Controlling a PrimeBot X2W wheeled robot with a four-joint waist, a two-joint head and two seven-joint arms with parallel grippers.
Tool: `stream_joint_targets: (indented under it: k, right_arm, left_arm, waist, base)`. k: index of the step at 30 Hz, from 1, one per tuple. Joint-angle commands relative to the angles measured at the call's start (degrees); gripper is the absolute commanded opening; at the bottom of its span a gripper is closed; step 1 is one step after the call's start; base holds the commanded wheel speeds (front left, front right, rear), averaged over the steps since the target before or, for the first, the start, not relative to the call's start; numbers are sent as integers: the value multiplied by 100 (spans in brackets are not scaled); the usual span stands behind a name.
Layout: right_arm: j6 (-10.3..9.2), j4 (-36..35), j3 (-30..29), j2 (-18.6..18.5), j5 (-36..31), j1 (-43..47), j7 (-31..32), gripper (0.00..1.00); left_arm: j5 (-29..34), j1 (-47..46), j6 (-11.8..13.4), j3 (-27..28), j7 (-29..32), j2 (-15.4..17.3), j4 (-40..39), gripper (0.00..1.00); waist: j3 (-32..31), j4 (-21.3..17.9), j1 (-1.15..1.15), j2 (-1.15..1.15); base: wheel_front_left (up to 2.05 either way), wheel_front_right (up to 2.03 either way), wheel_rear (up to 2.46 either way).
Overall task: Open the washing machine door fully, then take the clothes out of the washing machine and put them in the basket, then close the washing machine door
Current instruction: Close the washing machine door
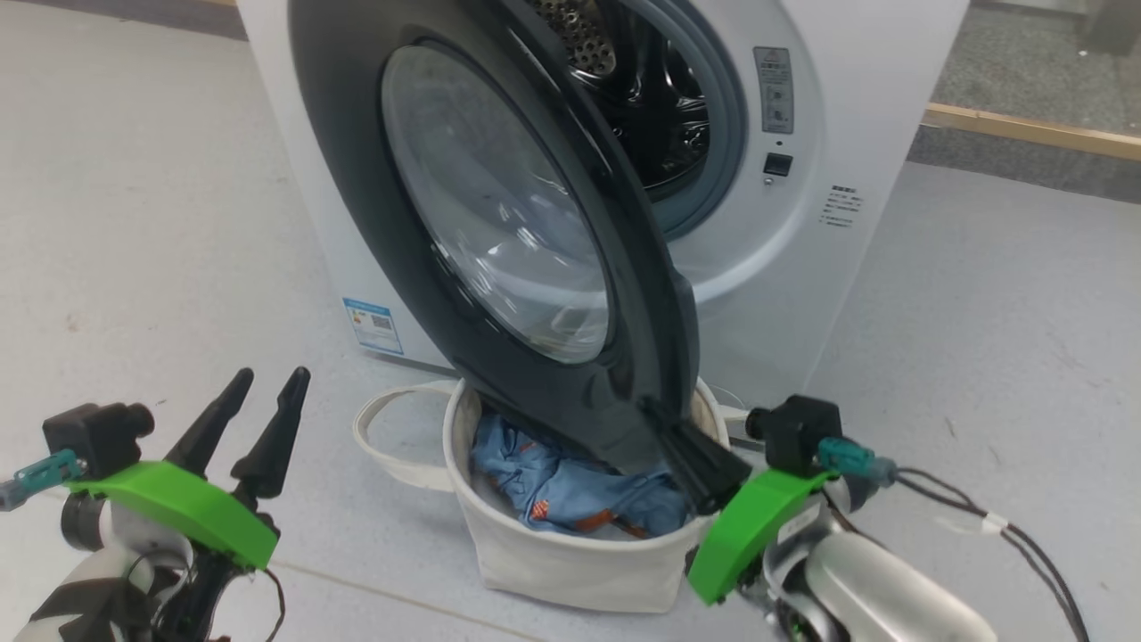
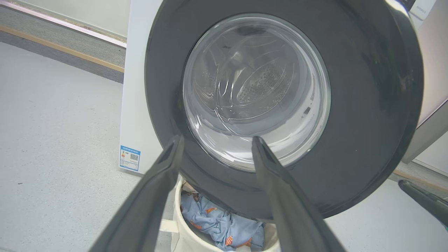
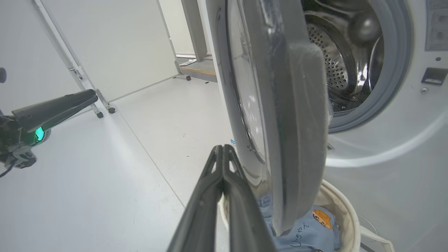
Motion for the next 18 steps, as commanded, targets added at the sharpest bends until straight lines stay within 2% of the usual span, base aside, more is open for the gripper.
stream_joint_targets:
  k: [1,7,18]
  right_arm:
    - [25,-49,-55,60,-35,-250,-103,0]
    - [25,593,-405,34,-111,-610,-387,0]
    - [25,1056,-942,-338,-4,-1396,-587,0]
  left_arm:
    - [-24,-444,-30,239,5,157,-115,100]
    - [-39,-515,-30,216,30,158,-88,100]
    - [-5,-716,8,229,68,217,-244,100]
  waist:
    - [6,53,0,0]
    - [89,140,0,0]
    - [762,180,0,0]
  base:
    - [0,0,0]
    - [0,0,0]
    - [0,0,0]
